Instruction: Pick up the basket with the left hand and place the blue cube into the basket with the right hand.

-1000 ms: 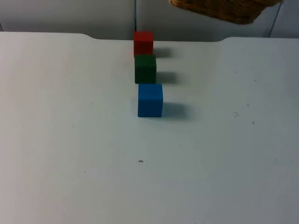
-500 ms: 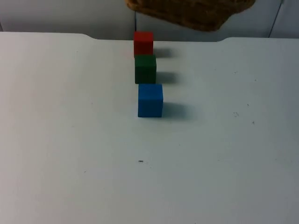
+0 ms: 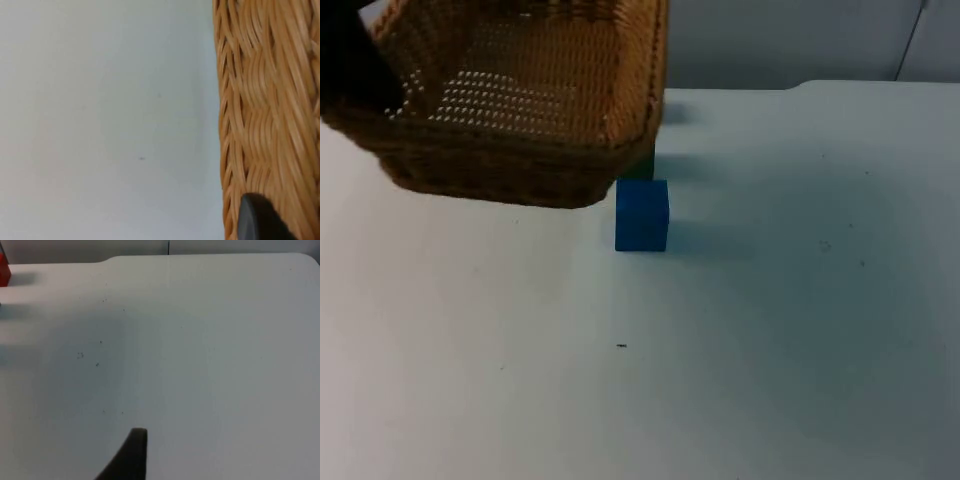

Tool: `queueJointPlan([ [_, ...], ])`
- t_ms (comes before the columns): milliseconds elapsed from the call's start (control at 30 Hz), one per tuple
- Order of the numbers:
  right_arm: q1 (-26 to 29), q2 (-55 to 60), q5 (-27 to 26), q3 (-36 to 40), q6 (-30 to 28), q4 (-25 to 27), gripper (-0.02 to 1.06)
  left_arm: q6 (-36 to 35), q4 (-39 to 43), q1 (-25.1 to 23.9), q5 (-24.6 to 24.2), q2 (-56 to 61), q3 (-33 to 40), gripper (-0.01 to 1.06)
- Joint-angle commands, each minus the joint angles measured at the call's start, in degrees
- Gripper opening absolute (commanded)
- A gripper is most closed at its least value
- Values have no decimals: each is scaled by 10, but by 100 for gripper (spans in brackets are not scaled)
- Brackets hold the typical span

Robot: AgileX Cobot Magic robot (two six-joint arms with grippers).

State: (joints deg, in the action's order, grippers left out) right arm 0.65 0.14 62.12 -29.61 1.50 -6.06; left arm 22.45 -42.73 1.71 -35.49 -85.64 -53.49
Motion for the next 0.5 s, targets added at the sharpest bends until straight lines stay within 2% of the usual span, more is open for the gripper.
queueJointPlan([
  [0,3,-1,-5,5,0,-5,104,51,-52,-49,-1,30,34,0],
  [33,3,-1,-5,5,0,-5,104,51,-52,-49,-1,30,34,0],
  [100,3,-1,-5,5,0,-5,104,92,-73,-92,-22,49,58,0],
  [233,3,-1,-5,5,0,-5,104,129,-95,-139,-26,88,93,0],
  [467,3,-1,-5,5,0,-5,104,153,-94,-161,-33,115,128,0],
])
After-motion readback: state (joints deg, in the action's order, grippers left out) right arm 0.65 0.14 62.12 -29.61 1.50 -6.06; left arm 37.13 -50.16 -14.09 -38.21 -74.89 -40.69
